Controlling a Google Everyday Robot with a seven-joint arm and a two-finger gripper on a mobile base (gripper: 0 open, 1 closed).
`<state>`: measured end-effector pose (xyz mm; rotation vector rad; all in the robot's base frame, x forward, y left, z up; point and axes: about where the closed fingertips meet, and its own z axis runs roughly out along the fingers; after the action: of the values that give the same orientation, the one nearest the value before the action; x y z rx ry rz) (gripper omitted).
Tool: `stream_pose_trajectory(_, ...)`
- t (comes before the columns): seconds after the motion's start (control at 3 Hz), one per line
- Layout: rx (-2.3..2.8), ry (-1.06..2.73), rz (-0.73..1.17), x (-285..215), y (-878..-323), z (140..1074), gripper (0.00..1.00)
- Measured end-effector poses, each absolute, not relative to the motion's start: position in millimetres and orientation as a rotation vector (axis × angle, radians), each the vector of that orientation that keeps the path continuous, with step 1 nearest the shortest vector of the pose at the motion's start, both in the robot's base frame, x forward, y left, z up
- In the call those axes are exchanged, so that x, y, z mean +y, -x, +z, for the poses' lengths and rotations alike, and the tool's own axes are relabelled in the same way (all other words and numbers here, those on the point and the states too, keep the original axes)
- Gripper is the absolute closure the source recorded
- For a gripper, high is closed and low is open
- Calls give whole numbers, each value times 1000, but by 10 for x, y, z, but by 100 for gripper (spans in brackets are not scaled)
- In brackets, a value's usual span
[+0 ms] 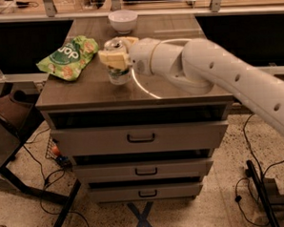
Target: Move 7up can near white bowl
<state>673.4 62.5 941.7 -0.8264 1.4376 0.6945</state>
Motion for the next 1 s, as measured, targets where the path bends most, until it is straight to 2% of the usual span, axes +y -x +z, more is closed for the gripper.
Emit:
stream_pose_trajectory(0.33, 1451, 826, 679, 517, -6987, 9785, 100)
stream_pose_trajectory(0.67, 1467, 795, 640, 355, -7465, 10139, 100)
stream_pose_trajectory(1.0, 1516, 715, 570, 108, -7822, 10218, 100)
